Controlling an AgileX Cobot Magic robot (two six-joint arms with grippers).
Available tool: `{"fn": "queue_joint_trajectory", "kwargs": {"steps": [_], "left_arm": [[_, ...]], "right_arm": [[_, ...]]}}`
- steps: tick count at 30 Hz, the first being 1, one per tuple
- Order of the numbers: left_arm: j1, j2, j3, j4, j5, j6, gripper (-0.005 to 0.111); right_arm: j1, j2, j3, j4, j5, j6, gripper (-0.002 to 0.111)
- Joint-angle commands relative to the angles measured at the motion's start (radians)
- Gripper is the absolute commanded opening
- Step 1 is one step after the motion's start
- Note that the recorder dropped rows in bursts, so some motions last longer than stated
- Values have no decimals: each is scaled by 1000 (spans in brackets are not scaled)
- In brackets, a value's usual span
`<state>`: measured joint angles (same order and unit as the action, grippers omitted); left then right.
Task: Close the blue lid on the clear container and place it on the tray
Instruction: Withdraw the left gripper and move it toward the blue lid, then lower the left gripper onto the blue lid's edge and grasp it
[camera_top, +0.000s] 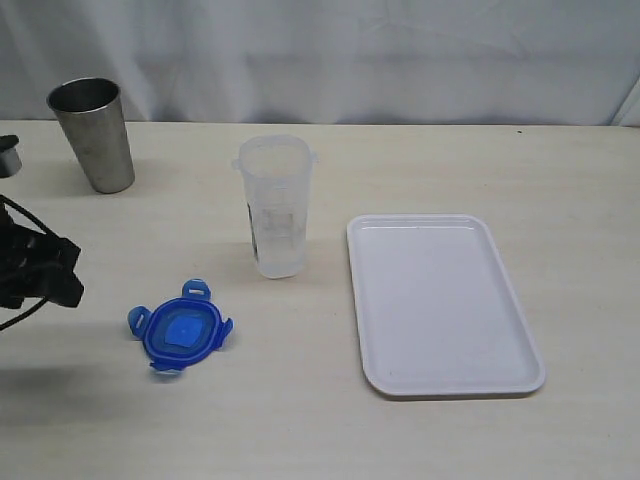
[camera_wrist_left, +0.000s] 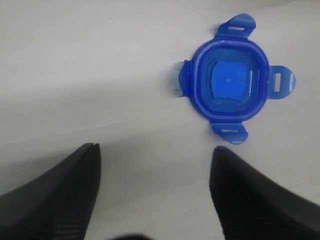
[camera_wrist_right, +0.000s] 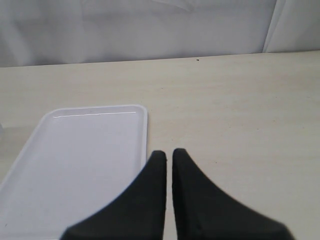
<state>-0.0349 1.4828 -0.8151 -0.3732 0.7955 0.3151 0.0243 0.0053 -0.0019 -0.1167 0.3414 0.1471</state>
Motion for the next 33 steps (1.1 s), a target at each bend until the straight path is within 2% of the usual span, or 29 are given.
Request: {"fn": "queue_joint_trajectory", "kwargs": {"steps": [1, 4, 6, 8, 10, 19, 23, 25, 29, 33], "left_arm": [[-6, 99, 5, -35, -19, -17, 59], [-7, 149, -1, -171, -28, 22, 59], [-30, 151, -1, -215, -102, 100, 55], [-64, 154, -1, -211, -172, 136, 36], [-99, 154, -1, -213, -211, 187, 23], [-101, 155, 3, -215, -205, 210, 26], [-101, 213, 3, -215, -179, 216, 26], [-111, 256, 3, -232, -212, 236, 26], [-171, 328, 3, -352, -308, 389, 26], [-180, 349, 3, -345, -353, 391, 28]], "right_arm": [[2, -5, 2, 4, 1, 3, 5], [2, -5, 2, 4, 1, 3, 5], [2, -5, 2, 4, 1, 3, 5], [2, -5, 2, 4, 1, 3, 5], [2, -5, 2, 4, 1, 3, 5], [2, -5, 2, 4, 1, 3, 5], [2, -5, 2, 4, 1, 3, 5], [2, -5, 2, 4, 1, 3, 5], [2, -5, 2, 4, 1, 3, 5], [2, -5, 2, 4, 1, 3, 5]]}}
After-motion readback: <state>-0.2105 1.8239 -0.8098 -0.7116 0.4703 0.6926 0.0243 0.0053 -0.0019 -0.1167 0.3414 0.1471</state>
